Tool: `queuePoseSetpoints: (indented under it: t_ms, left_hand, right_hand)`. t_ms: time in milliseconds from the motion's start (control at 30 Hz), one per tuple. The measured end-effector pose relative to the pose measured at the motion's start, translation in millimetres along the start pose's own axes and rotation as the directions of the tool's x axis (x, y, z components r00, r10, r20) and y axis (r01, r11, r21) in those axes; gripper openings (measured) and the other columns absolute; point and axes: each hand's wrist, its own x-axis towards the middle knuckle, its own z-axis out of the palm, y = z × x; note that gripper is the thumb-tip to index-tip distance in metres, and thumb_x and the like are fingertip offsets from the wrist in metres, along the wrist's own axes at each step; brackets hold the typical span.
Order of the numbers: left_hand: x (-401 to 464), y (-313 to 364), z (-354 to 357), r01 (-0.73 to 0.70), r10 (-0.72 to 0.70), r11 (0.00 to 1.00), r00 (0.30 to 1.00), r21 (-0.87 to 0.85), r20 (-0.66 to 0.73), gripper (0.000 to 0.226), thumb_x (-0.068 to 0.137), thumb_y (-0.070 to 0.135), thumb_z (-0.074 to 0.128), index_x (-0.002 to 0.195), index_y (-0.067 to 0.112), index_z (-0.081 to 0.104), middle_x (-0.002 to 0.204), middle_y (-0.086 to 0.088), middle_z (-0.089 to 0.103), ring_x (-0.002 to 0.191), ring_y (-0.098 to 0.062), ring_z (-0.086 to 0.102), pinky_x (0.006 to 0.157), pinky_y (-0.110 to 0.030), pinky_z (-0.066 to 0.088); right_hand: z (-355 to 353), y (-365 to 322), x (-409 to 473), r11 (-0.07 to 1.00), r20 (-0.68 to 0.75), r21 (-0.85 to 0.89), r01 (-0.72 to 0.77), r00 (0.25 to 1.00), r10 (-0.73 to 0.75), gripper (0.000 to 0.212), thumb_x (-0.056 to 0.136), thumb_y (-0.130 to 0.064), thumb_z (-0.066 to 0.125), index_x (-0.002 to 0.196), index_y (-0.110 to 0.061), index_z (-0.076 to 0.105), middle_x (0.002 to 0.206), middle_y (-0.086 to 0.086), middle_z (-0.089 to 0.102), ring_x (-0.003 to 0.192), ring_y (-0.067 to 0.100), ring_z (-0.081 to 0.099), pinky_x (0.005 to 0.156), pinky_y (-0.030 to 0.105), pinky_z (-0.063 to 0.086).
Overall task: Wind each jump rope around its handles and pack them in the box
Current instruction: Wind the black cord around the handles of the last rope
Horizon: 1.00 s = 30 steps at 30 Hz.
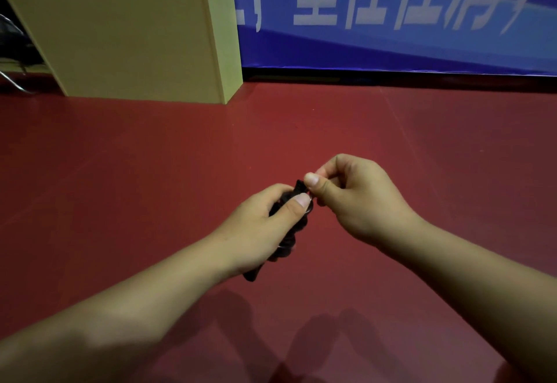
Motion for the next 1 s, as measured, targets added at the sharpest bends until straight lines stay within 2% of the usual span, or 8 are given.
queuePoseSetpoints:
  t_ms: [133,233,333,500,600,700,800,1000]
  left_hand:
    - [1.4,-1.2,-4.7,0.003,-0.004,1.000,1.000,-0.021,-0.009,0.041,0.092,0.046,0.061,0.099,0.007,0.053,0.066,0.001,0.047,0.049,-0.015,0.037,0.064,-0.043,0.036]
    - [2.7,-3.8,-9.4,-0.008,0.008,1.000,1.000,0.028,-0.024,0.047,0.081,0.058,0.063,0.099,0.015,0.058,0.066,0.007,0.054,0.049,-0.012,0.042,0.062,-0.045,0.039]
    - [3.5,-7.6,-11.6,-0.022,0.031,0.987,0.998,0.156,-0.055,0.043,0.076,0.068,0.059,0.093,0.028,0.061,0.068,0.009,0.059,0.052,-0.014,0.048,0.063,-0.049,0.047]
    - [4.8,-7.4,-16.6,-0.017,0.068,0.948,0.986,0.319,-0.152,0.048,0.074,0.074,0.049,0.087,0.029,0.062,0.066,0.009,0.063,0.054,-0.016,0.055,0.059,-0.044,0.048]
    - [3.4,-6.2,-17.9,0.011,0.073,0.906,0.981,0.424,-0.182,0.047,0.073,0.075,0.047,0.085,0.032,0.063,0.069,0.007,0.068,0.056,-0.013,0.059,0.063,-0.048,0.053]
    - [2.0,-5.0,-17.8,0.025,0.076,0.876,0.979,0.481,-0.189,0.043,0.075,0.074,0.046,0.085,0.036,0.063,0.071,0.008,0.070,0.056,-0.012,0.059,0.065,-0.049,0.054]
    - [1.5,-3.1,-17.7,0.032,0.080,0.865,0.977,0.502,-0.198,0.038,0.082,0.070,0.051,0.084,0.035,0.062,0.072,0.010,0.070,0.055,-0.010,0.058,0.064,-0.046,0.053]
    - [6.8,-4.4,-19.8,0.101,0.040,0.830,0.970,0.549,-0.240,0.047,0.080,0.076,0.052,0.081,0.030,0.063,0.073,0.007,0.071,0.056,-0.014,0.062,0.066,-0.046,0.054]
  right_hand:
    - [2.4,2.3,1.7,0.999,-0.024,0.006,0.044,0.999,-0.044,0.023,0.088,-0.041,0.067,0.076,-0.022,0.061,0.055,-0.014,0.058,0.050,0.000,0.048,0.049,0.019,0.039]
    - [4.3,1.9,2.4,0.957,0.010,0.289,-0.020,1.000,0.018,0.028,0.089,-0.036,0.067,0.071,-0.016,0.060,0.065,-0.001,0.063,0.062,0.009,0.058,0.058,0.030,0.054]
    - [3.4,-0.9,2.5,0.893,0.073,0.437,-0.111,0.993,0.088,0.033,0.091,-0.032,0.065,0.067,-0.010,0.058,0.066,0.006,0.061,0.065,0.014,0.061,0.061,0.029,0.055]
    - [5.3,-2.8,4.9,0.838,0.107,0.517,-0.172,0.985,0.137,0.024,0.091,-0.027,0.065,0.079,-0.007,0.061,0.062,0.004,0.062,0.057,0.015,0.060,0.055,0.027,0.050]
    - [6.1,-0.2,4.3,0.830,0.229,0.491,-0.266,0.958,0.172,0.025,0.094,-0.028,0.062,0.094,-0.003,0.067,0.069,0.004,0.064,0.063,0.014,0.060,0.058,0.025,0.050]
    - [6.5,2.7,4.3,0.792,0.351,0.486,-0.368,0.913,0.209,0.026,0.096,-0.030,0.059,0.103,-0.008,0.071,0.078,0.002,0.066,0.069,0.011,0.059,0.061,0.023,0.052]
    - [5.3,2.9,5.8,0.764,0.394,0.501,-0.406,0.893,0.216,0.023,0.095,-0.032,0.058,0.100,-0.012,0.069,0.080,0.001,0.063,0.071,0.010,0.058,0.063,0.024,0.054]
    - [7.1,7.2,7.4,0.715,0.367,0.536,-0.450,0.886,0.283,0.025,0.089,-0.039,0.064,0.074,-0.021,0.055,0.072,0.000,0.052,0.059,0.008,0.055,0.065,0.030,0.051]
